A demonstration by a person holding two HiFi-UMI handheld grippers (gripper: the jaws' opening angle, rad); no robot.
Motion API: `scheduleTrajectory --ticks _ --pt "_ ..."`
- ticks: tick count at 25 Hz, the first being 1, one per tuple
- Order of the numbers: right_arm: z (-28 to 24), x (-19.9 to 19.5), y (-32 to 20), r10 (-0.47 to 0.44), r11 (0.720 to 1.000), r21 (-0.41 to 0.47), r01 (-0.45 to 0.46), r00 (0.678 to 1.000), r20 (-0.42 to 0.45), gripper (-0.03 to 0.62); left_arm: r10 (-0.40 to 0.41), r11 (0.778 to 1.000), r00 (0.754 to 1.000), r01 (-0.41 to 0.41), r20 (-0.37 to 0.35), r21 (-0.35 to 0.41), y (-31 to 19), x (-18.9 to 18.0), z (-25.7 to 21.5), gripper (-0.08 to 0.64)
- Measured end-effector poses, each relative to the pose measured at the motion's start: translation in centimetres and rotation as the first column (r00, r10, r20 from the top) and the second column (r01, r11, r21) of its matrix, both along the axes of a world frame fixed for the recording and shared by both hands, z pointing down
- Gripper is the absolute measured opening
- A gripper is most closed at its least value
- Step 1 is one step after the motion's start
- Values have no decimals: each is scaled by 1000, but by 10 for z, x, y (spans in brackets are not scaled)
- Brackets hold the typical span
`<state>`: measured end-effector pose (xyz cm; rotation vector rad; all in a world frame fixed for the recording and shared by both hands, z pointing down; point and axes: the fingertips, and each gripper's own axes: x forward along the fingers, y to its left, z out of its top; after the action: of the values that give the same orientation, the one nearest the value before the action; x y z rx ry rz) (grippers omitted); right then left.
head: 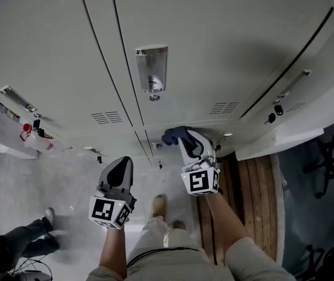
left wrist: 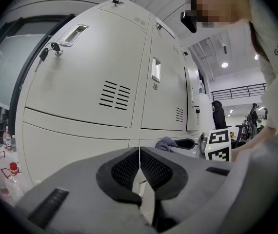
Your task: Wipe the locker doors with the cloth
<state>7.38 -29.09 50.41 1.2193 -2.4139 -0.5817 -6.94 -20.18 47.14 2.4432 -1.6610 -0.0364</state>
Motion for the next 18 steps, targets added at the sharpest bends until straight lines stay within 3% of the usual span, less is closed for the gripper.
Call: scheduleTrajectory --ticks 12,18 --pt "2 85 -16 148 989 22 -147 989 -29 83 44 999 999 -44 7 -30 1 15 9 5" --pt "-4 125 -25 252 968 -19 -251 964 84 89 71 997 997 -71 3 -34 5 21 15 5"
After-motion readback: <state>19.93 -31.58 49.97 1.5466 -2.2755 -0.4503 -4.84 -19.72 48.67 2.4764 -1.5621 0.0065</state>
